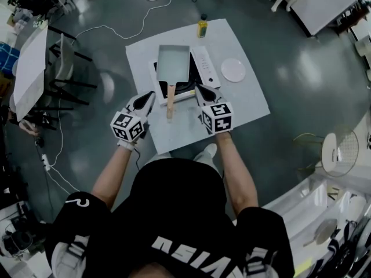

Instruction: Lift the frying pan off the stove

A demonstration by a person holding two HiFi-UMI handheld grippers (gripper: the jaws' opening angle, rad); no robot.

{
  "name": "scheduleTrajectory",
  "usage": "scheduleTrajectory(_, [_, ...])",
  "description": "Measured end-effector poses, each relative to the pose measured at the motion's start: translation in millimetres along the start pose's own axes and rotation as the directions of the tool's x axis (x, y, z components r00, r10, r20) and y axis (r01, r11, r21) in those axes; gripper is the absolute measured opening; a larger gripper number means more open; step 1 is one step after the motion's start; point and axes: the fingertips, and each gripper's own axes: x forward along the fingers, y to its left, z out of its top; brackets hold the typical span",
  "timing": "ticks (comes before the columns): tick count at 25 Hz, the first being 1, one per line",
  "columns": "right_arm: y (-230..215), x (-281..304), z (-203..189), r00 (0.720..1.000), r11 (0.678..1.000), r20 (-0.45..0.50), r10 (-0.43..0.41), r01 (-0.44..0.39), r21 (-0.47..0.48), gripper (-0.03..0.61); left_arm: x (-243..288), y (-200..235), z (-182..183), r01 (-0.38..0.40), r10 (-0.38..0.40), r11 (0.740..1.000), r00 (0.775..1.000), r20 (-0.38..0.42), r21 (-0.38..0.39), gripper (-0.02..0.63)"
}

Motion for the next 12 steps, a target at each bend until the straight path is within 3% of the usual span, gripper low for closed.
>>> scheduleTrajectory(12, [-21, 8, 1, 0.995, 0.995, -0.029, 0.093, -0.094, -0.016, -0.005, 17, -16, -4, -0.072, 0.072, 0.997, 0.997, 0.014, -0.02, -0.002])
